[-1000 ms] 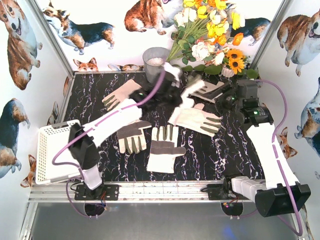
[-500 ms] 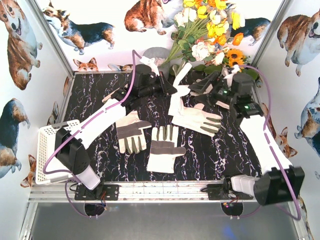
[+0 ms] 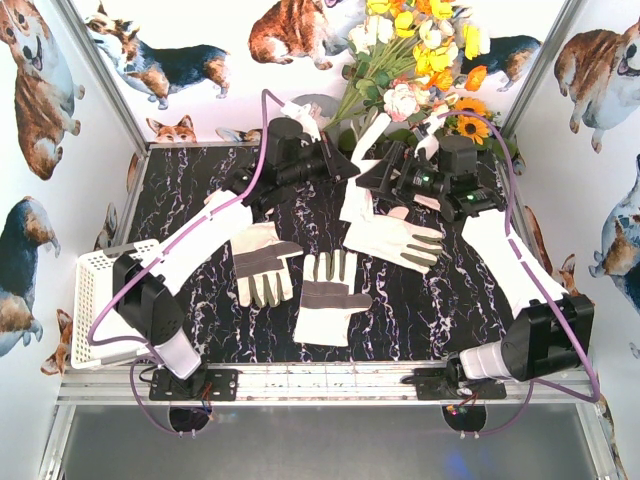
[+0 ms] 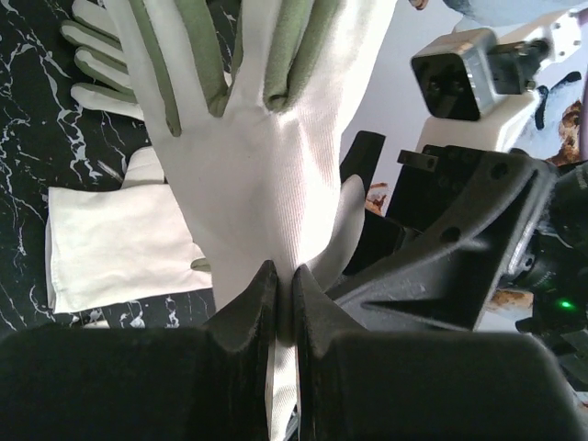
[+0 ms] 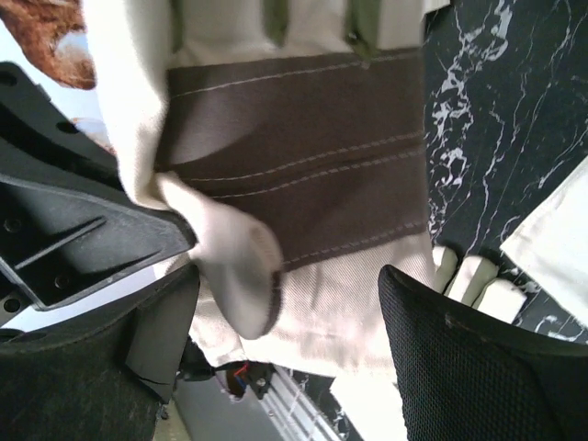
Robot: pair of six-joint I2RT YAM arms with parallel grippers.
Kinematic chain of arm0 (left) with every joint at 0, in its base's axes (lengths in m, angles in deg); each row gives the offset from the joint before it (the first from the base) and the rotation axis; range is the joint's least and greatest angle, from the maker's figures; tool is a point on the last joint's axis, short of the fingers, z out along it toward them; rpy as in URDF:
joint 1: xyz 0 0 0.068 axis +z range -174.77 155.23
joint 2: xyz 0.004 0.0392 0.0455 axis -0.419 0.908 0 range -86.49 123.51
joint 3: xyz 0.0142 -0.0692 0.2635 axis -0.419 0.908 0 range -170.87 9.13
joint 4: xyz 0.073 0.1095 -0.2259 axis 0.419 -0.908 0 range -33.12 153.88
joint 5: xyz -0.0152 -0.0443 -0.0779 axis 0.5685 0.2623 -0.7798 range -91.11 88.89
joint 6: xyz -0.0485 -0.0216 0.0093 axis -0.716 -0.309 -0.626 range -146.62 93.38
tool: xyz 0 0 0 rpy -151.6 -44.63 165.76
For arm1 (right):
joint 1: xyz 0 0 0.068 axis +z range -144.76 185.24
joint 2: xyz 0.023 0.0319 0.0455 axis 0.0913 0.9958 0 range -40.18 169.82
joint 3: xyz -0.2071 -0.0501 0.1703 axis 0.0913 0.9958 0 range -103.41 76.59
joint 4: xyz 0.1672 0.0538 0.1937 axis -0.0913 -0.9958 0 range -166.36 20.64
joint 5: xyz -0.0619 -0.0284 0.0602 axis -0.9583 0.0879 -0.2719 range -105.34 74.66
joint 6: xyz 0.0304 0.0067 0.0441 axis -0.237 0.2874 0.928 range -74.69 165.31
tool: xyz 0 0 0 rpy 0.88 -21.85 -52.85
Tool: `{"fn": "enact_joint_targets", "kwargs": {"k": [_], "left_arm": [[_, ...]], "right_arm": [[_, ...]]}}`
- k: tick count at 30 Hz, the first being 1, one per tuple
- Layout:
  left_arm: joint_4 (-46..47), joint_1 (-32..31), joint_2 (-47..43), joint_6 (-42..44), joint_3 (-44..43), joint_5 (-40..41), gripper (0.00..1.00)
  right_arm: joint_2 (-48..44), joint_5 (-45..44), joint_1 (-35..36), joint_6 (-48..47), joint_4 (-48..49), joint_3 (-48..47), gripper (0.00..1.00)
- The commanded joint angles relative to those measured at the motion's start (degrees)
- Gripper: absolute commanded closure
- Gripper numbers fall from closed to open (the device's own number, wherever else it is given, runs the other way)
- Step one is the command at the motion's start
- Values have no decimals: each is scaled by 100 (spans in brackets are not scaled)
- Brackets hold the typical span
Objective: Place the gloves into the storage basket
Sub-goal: Adjust the glove.
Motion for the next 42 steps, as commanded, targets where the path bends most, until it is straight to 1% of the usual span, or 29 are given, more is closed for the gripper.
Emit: {"fn": "enact_joint_targets", "kwargs": {"k": [1, 12, 16, 22, 27, 33, 36, 39, 42], "left_arm": [[73, 45, 195, -30, -326, -137, 100], [-49, 79, 361, -49, -499, -162, 100], [-98, 96, 339, -65, -482, -123, 100], [-479, 113, 216, -30, -431, 211, 100], [-394, 109, 197, -77, -402, 111, 100], [-351, 111, 157, -87, -377, 52, 100], [-319, 108, 179, -144, -404, 28, 100], [-295, 105, 208, -193, -429, 34, 100], [-327, 105, 219, -222, -441, 54, 100]], "right_arm": [[12, -159, 187, -809, 7, -445, 19], [-64, -276, 265, -937, 52, -546, 21], [-116, -298, 265, -814, 149, -425, 21], [-329, -259, 208, -431, 495, -124, 22], [-339, -85, 194, -232, 763, -36, 20], [-116, 35, 210, -106, 1075, -164, 20], [24, -13, 290, -465, 720, -408, 20], [95, -376, 487, -1173, 68, -682, 20], [98, -838, 683, -1620, -386, -802, 21]]}}
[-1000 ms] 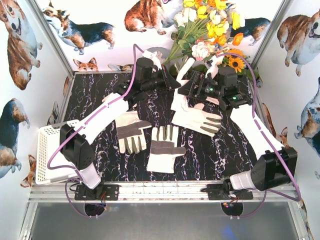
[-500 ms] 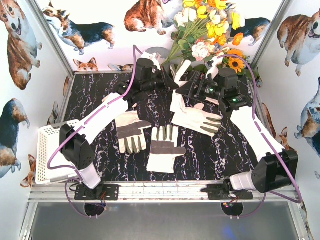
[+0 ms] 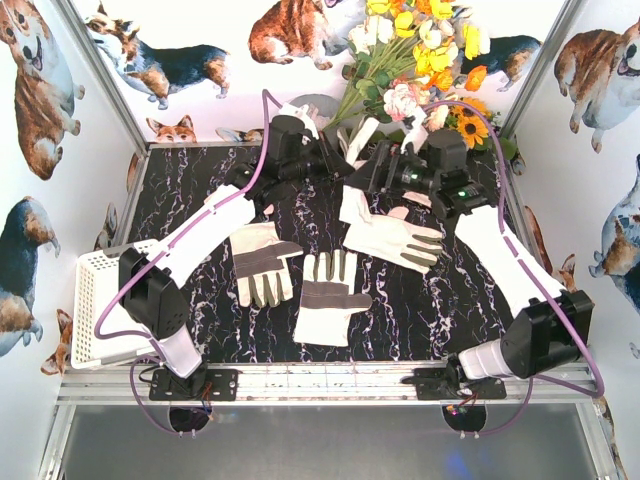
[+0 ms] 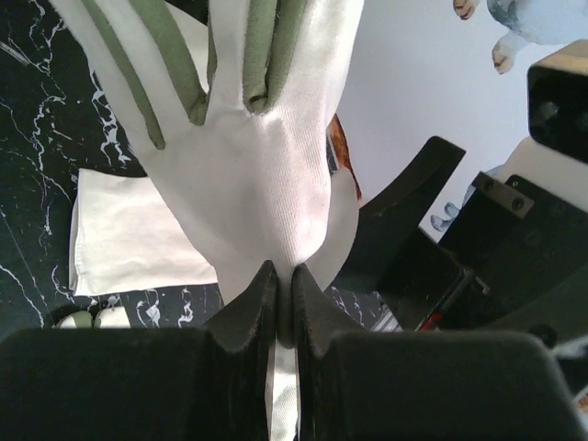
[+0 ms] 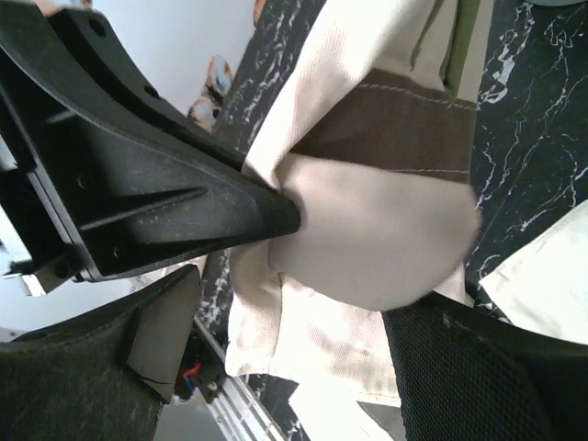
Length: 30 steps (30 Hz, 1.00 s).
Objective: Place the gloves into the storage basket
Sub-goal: Adjust the glove.
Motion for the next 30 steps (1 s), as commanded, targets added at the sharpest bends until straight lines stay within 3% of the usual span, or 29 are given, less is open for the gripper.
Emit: {"fn": "enact_joint_targets", "kwargs": {"k": [1, 9, 30], "left_arm": [[101, 0, -60, -106, -164, -72, 100], [109, 0, 41, -142, -285, -194, 100], [-84, 9, 249, -260, -557, -387, 100]], "right_arm": [[-20, -707, 362, -937, -636, -473, 21], [97, -2148, 925, -1762, -1510, -984, 21], [556, -2762, 1403, -2819, -1673, -1858, 22]]}}
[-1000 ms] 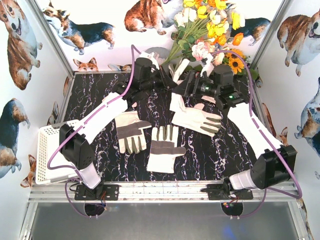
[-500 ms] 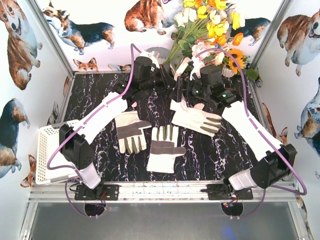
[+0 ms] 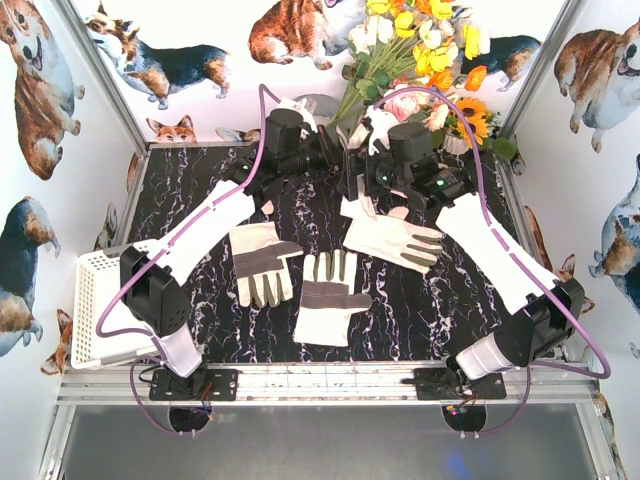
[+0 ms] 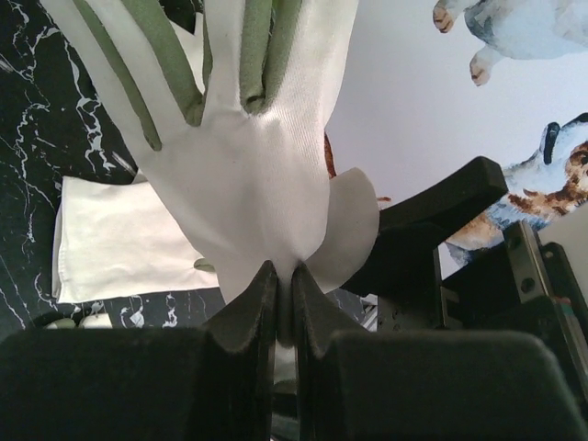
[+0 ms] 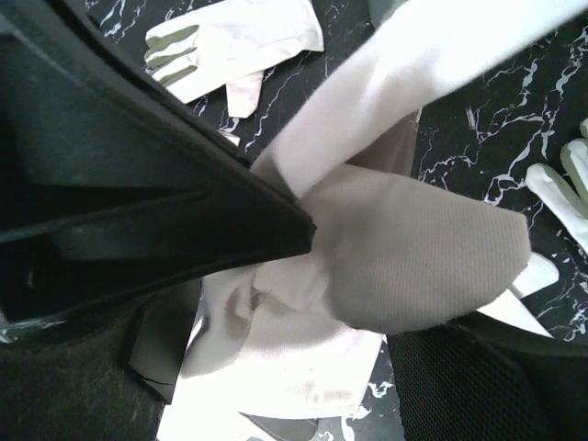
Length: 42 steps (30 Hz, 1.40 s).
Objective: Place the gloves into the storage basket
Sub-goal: Adjust the glove.
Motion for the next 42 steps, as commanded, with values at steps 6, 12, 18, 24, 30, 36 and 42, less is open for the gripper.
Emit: {"fn": "enact_joint_targets", "kwargs": {"k": [6, 12, 18, 24, 30, 36, 42], "left_arm": [[-36, -58, 209, -81, -338, -283, 100], [-52, -58, 261, -91, -457, -302, 100], [-113, -59, 258, -130, -475, -205, 100], [-40, -37, 284, -187, -485, -71, 100], [-296, 4, 50, -106, -362, 631, 67], [-310, 341, -413, -50, 169, 883, 24], [225, 789, -710, -175, 672, 88, 6]], "right_arm": [[187, -606, 465, -772, 62, -666, 26], [408, -949, 536, -853, -152, -915, 37], [448, -1277, 563, -875, -141, -953, 63], [438, -1449, 563, -794, -160, -908, 98], [196, -1399, 443, -133, 52, -496, 100], [-77, -251, -251, 1103, 587, 5, 100], [-273, 1230, -840, 1867, 1473, -20, 100]]}}
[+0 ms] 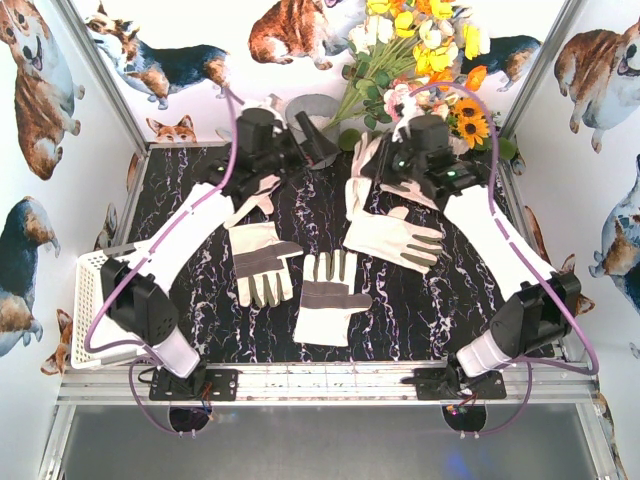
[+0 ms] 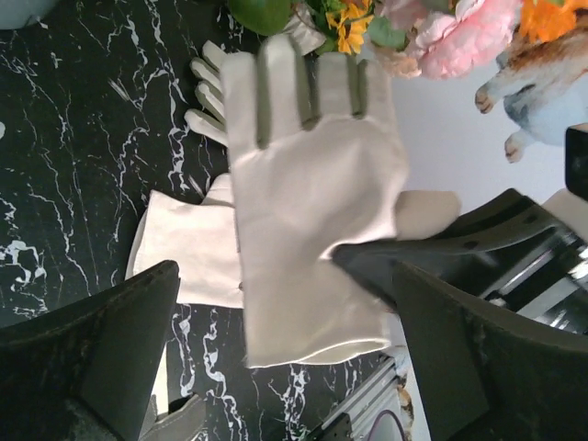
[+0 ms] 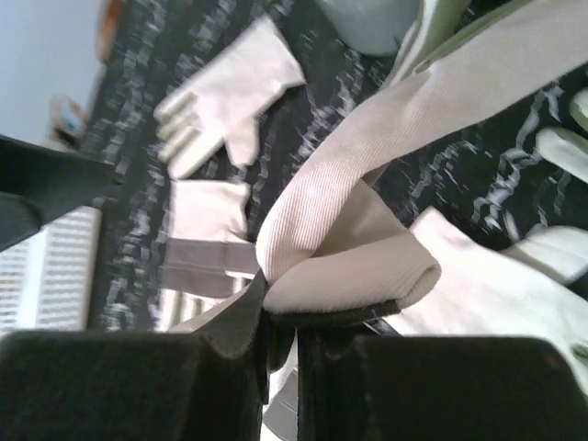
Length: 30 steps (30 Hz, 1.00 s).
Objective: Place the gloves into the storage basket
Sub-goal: Adjust the glove.
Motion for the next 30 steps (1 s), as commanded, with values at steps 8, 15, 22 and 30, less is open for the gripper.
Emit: {"fn": "enact_joint_targets", "kwargs": {"k": [8, 15, 22, 30], "left_arm": [[2853, 1011, -535, -1242, 1092, -2765, 0], [5980, 1089, -458, -3061, 1585, -3234, 0], [5942, 1092, -594, -2857, 1487, -3042, 25], [4940, 1076, -898, -2161, 1590, -2874, 98]], "right_arm": [[-496, 2743, -504, 2619, 3368, -28, 100], [-86, 3480, -495, 3978, 4973, -174, 100], [-21, 3775, -486, 3912, 4874, -185, 100], [-124, 3708, -486, 3964, 4858, -88, 91]]}}
